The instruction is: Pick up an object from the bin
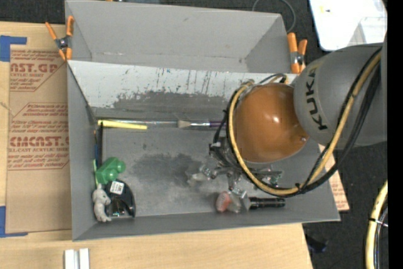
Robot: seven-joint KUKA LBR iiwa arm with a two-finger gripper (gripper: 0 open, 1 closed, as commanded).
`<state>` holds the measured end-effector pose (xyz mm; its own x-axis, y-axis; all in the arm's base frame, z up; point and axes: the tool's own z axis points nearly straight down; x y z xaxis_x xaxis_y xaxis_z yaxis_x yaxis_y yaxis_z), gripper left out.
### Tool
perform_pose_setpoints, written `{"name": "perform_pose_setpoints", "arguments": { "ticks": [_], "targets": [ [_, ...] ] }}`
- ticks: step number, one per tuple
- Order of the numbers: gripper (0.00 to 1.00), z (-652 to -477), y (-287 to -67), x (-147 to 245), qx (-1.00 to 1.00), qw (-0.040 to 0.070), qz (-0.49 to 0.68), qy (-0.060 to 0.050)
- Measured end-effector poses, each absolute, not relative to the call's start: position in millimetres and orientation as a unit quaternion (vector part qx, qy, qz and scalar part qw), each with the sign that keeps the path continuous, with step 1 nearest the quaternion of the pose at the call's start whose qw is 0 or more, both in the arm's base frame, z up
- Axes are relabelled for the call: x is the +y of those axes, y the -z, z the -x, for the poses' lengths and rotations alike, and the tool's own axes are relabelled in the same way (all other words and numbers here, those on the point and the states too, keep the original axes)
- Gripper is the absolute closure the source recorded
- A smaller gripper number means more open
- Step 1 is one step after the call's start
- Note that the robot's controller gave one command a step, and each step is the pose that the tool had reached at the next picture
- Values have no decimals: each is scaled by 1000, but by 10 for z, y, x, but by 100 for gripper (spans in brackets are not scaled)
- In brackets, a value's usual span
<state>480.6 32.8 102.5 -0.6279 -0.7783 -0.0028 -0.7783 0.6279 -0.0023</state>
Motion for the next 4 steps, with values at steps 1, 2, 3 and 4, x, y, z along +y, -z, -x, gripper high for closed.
{"name": "perform_pose_setpoints", "arguments": {
  "ticks": [1, 2, 3, 4],
  "targets": [
    [0, -4830, -773, -22, 957, 9, 291, 1],
    [100, -4816, -711, -536, 909, 5, 416, -2],
    [100, -4816, -712, -536, 909, 6, 416, -2],
    [100, -4806, -793, -527, 909, 5, 416, -3]
  ]
}}
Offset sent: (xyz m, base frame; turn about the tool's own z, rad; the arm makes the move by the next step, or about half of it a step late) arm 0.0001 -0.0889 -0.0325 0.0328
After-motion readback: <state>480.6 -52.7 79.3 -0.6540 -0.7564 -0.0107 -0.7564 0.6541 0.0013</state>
